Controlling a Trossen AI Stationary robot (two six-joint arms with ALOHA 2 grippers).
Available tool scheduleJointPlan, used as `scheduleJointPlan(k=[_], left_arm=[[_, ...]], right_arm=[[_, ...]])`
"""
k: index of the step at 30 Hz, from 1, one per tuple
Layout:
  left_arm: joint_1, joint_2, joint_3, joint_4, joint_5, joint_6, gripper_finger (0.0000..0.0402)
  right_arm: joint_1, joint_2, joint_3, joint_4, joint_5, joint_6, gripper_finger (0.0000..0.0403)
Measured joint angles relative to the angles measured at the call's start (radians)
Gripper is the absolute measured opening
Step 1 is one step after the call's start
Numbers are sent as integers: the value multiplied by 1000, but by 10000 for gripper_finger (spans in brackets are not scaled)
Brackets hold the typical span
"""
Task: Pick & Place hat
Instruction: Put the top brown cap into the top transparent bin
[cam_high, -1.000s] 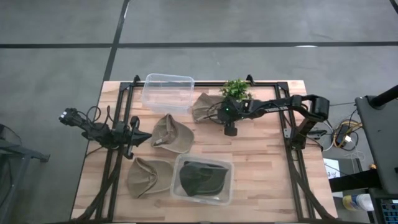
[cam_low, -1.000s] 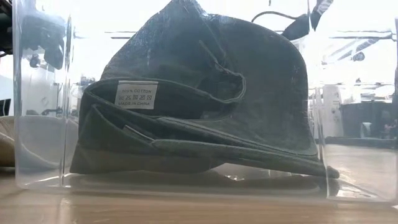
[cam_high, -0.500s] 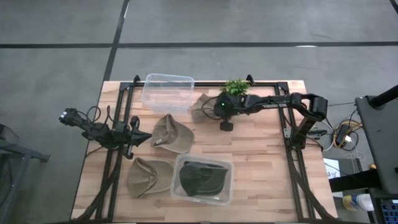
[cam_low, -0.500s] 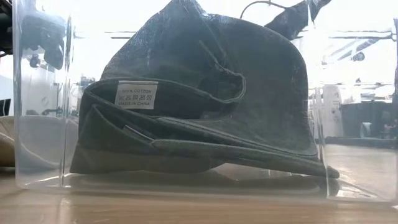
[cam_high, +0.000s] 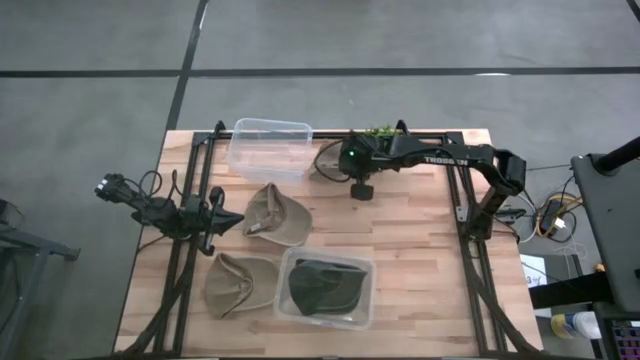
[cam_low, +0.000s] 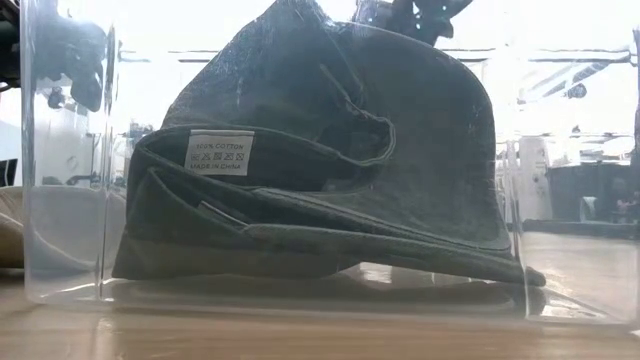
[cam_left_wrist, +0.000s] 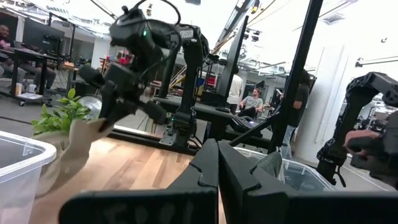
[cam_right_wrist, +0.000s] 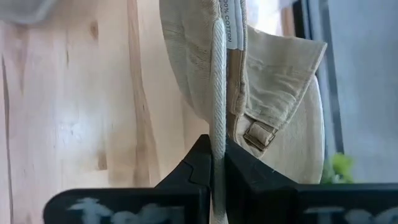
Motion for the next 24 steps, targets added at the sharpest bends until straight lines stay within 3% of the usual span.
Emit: scheduleJointPlan(k=[8, 16, 24], left_arm=[[0, 0, 0, 0, -1, 0, 0], [0, 0, 0, 0, -1, 0, 0], [0, 0, 0, 0, -1, 0, 0]], right_arm=[[6, 0, 121, -56, 7, -8, 11], [14, 0, 196, -81, 276, -10, 12], [19, 0, 289, -41, 304, -19, 12]])
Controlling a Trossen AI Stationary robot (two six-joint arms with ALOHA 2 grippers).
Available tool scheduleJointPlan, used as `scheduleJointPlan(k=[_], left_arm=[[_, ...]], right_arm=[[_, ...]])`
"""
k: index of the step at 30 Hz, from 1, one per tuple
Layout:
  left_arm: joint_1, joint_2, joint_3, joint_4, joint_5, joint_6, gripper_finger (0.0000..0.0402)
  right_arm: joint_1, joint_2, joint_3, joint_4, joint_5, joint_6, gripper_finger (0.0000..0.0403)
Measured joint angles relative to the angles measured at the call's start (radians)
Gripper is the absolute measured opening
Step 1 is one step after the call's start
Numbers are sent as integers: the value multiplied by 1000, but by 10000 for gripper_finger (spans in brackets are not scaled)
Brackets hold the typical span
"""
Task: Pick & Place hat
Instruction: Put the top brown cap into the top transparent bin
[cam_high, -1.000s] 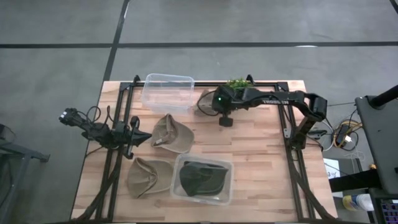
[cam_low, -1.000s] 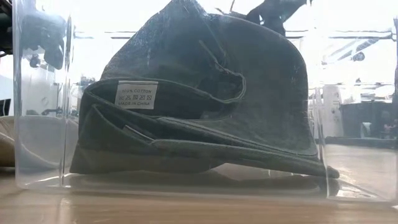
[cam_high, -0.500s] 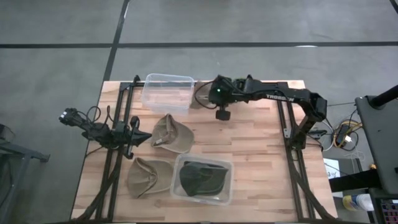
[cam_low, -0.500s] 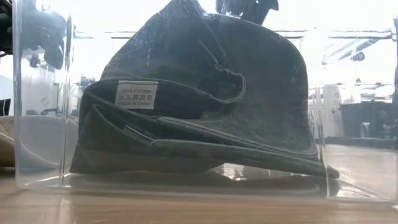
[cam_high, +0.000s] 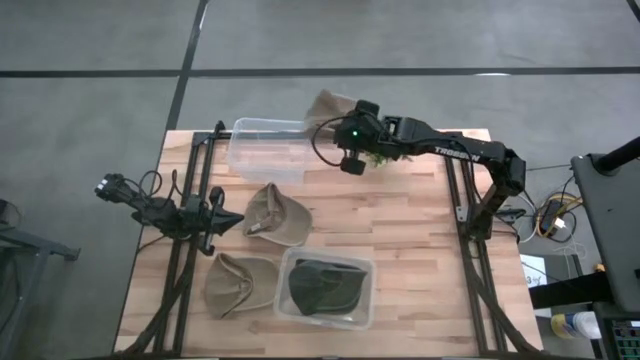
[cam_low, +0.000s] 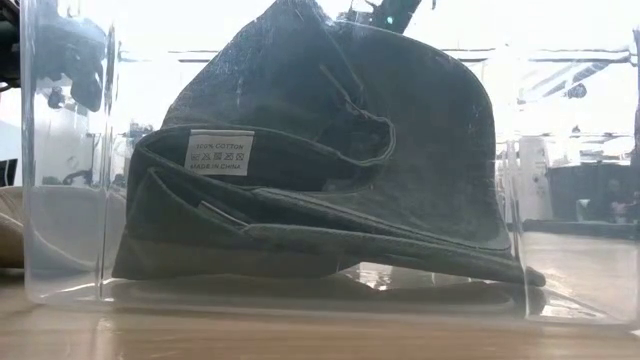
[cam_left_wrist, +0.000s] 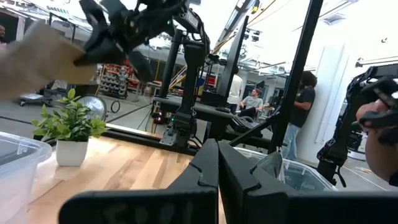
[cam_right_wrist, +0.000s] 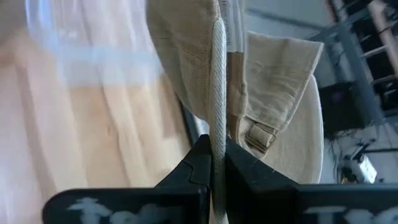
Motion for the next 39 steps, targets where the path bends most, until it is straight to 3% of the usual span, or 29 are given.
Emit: scheduleJointPlan(k=[7, 12, 15, 25, 32, 39], left_arm=[[0, 0, 0, 0, 0, 0, 0], [0, 0, 0, 0, 0, 0, 0], [0, 0, 0, 0, 0, 0, 0], [0, 3, 0, -2, -2, 0, 0], [0, 3, 0, -2, -6, -2, 0], [0, 3, 0, -4, -4, -3, 0]], right_arm=[[0, 0, 60, 150, -7, -45, 13], [0, 8, 60, 296, -172, -47, 13], [1, 15, 59, 349, -197, -47, 13], [2, 157, 64, 574, -235, -40, 13], [3, 309, 192, 545, -223, -13, 13], [10, 473, 415, 362, -170, 11, 13]])
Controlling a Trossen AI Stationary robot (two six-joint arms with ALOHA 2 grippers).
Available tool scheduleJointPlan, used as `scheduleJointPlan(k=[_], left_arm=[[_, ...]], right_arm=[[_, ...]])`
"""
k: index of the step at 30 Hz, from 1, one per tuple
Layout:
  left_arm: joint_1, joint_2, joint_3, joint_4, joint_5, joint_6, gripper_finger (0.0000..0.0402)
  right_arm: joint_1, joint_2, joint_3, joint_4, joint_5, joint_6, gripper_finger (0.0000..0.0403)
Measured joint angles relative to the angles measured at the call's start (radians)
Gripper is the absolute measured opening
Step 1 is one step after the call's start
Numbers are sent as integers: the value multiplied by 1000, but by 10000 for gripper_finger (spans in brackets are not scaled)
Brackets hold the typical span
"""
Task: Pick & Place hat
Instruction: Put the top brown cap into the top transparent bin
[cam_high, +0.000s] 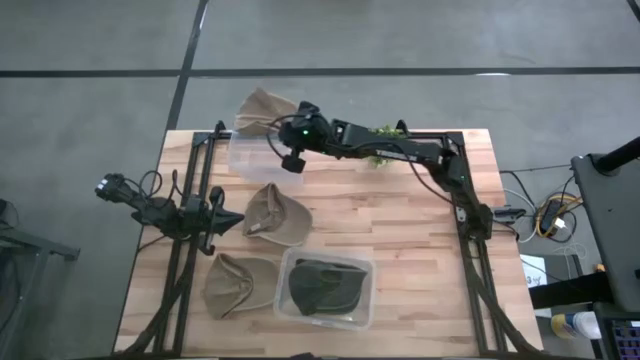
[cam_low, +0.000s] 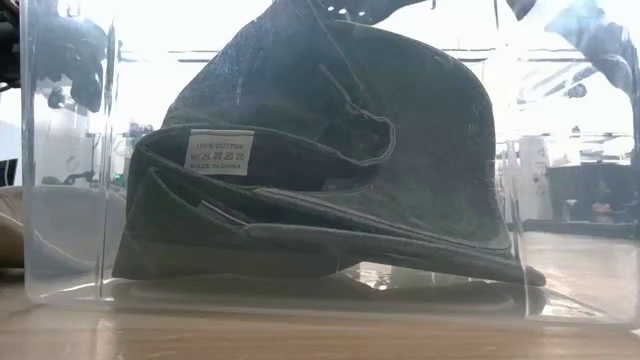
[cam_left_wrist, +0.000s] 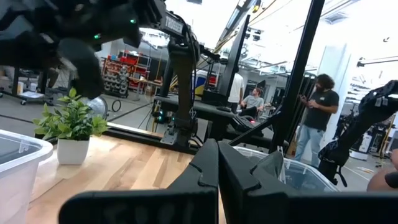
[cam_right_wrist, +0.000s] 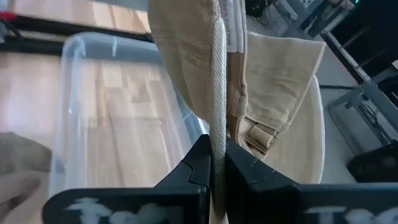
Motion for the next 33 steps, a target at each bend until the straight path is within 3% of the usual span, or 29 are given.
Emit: scheduleJointPlan(k=[9, 21, 24, 33], left_arm=[[0, 0, 0, -3, 0, -6, 0], [0, 0, 0, -2, 0, -6, 0], [0, 0, 0, -2, 0, -5, 0], [0, 0, 0, -1, 0, -5, 0]], right_arm=[[9, 176, 243, -134, 64, -27, 13], [13, 174, 245, -193, 29, -3, 19], [15, 174, 245, -201, -23, 20, 48], [25, 165, 245, -230, -49, 30, 169]])
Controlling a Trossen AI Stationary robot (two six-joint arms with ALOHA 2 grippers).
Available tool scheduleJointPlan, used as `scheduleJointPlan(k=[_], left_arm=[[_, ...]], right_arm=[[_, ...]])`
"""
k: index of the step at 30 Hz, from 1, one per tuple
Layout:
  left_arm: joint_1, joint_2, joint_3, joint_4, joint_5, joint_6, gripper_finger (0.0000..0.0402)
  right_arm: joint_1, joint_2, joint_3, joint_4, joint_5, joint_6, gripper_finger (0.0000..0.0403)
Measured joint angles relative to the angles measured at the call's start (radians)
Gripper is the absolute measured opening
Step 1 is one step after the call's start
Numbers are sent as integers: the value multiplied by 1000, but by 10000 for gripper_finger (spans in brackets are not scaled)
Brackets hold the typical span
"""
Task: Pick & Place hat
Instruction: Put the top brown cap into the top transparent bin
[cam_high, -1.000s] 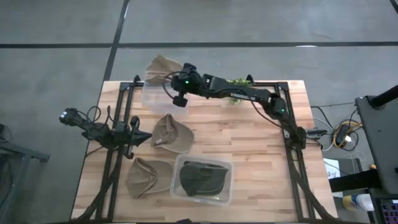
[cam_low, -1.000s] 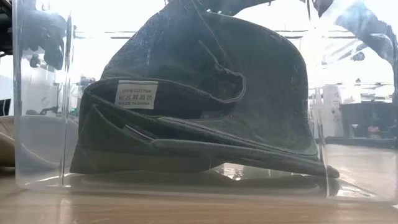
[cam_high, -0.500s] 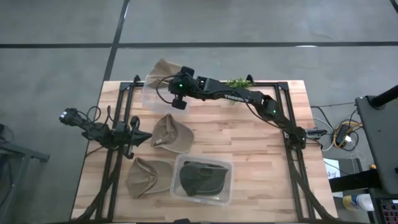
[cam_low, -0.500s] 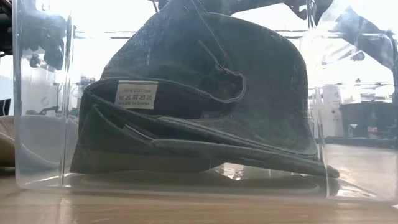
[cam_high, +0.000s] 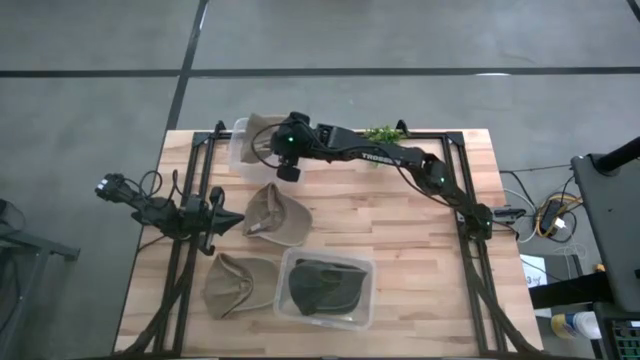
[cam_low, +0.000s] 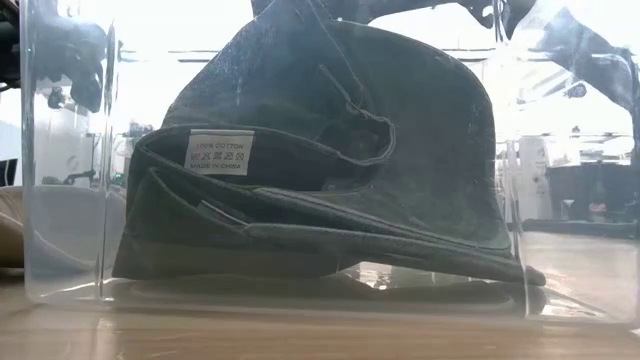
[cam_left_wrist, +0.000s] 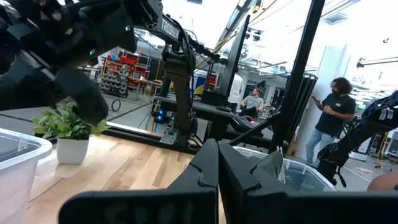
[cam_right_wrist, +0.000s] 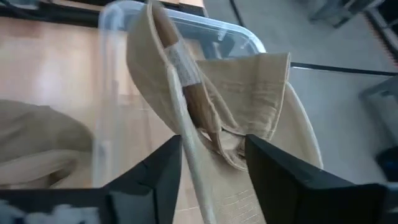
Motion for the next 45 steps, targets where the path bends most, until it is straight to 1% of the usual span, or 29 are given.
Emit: scheduleJointPlan(k=[3, 6, 10, 13, 15, 17, 21, 24, 27, 31, 37, 41, 45], left_arm=[[0, 0, 0, 0, 0, 0, 0], [0, 0, 0, 0, 0, 0, 0], [0, 0, 0, -1, 0, 0, 0], [0, 0, 0, -1, 0, 0, 0], [0, 0, 0, -2, 0, 0, 0], [0, 0, 0, -2, 0, 1, 0], [0, 0, 0, -4, 0, 1, 0], [0, 0, 0, -8, 0, 1, 0], [0, 0, 0, -10, 0, 1, 0], [0, 0, 0, -9, 0, 1, 0], [0, 0, 0, -7, 0, 1, 0], [0, 0, 0, -8, 0, -14, 0], [0, 0, 0, -10, 0, -16, 0]], right_arm=[[0, -8, 9, -31, -70, 32, 190], [2, -22, 6, -51, -124, 45, 200], [6, -55, 6, -65, -138, 42, 203], [6, -92, 8, -115, -142, 42, 203], [5, -117, 8, -165, -168, 50, 203], [2, -132, 8, -216, -237, 62, 203], [-6, -144, 7, -344, -429, 71, 203], [-7, -144, 5, -422, -495, 73, 203], [-7, -141, -1, -458, -504, 73, 203], [-7, -141, -43, -444, -504, 109, 203], [8, -141, -155, -324, -497, 175, 203], [25, -139, -212, -288, -470, 201, 203], [47, -141, -246, -297, -468, 206, 203]])
